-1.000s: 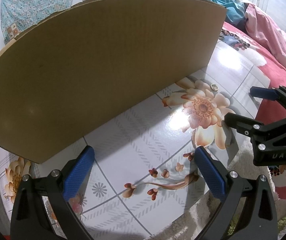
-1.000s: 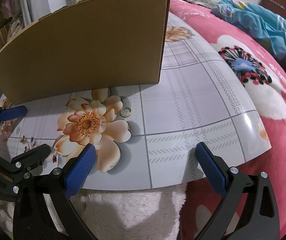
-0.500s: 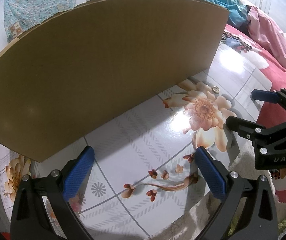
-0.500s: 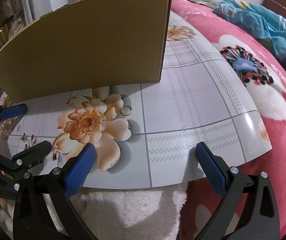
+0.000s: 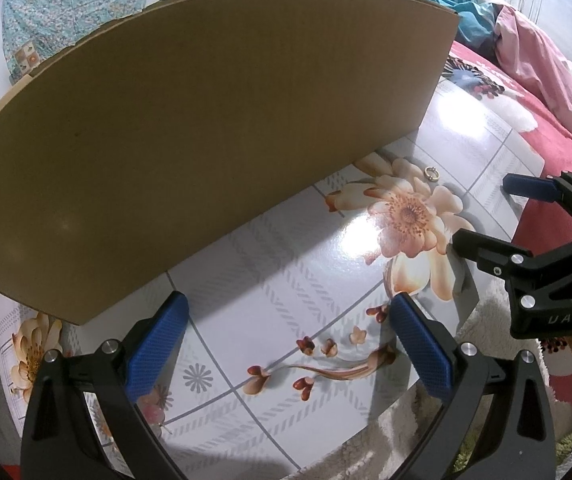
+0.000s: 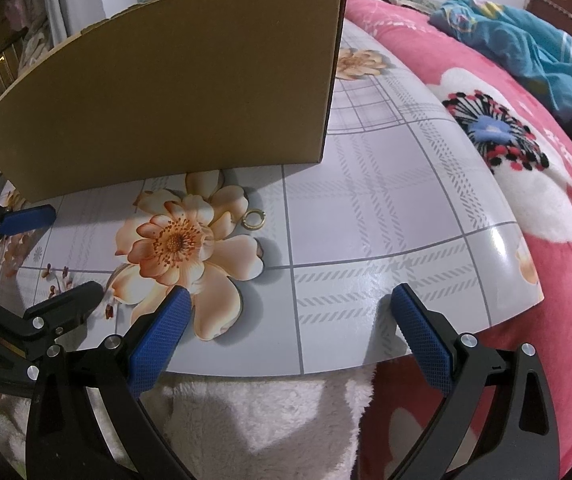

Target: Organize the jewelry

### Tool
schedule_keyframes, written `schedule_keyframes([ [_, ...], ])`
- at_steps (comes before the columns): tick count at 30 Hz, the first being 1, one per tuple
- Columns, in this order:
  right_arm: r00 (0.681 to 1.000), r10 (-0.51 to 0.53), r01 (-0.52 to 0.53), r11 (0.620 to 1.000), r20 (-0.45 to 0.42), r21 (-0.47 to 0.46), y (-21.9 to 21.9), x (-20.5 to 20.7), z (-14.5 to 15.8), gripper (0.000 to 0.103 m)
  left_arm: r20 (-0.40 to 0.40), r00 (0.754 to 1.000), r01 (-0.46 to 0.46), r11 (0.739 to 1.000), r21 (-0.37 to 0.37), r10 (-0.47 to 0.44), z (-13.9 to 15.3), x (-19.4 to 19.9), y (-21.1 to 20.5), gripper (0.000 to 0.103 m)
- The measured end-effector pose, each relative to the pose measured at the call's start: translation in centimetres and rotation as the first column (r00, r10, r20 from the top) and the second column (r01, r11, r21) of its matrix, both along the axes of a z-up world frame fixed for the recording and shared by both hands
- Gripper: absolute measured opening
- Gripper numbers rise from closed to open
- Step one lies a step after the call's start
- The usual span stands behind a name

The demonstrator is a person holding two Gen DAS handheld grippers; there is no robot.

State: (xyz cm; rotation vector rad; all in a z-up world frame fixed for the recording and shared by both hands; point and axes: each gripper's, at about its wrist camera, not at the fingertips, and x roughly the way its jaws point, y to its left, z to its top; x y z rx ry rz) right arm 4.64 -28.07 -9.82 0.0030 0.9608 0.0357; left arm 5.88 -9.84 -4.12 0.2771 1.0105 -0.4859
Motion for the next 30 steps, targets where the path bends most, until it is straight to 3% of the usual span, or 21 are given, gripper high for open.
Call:
schedule_keyframes([
  [30, 1.000, 0.001, -0.001, 1.000, 0.013, -0.001, 0.32, -0.30, 0.06, 0.095, 0.000, 1.000, -0.001, 1.000, 0.002, 0.001, -0.02, 0.00, -0.03, 0.099],
])
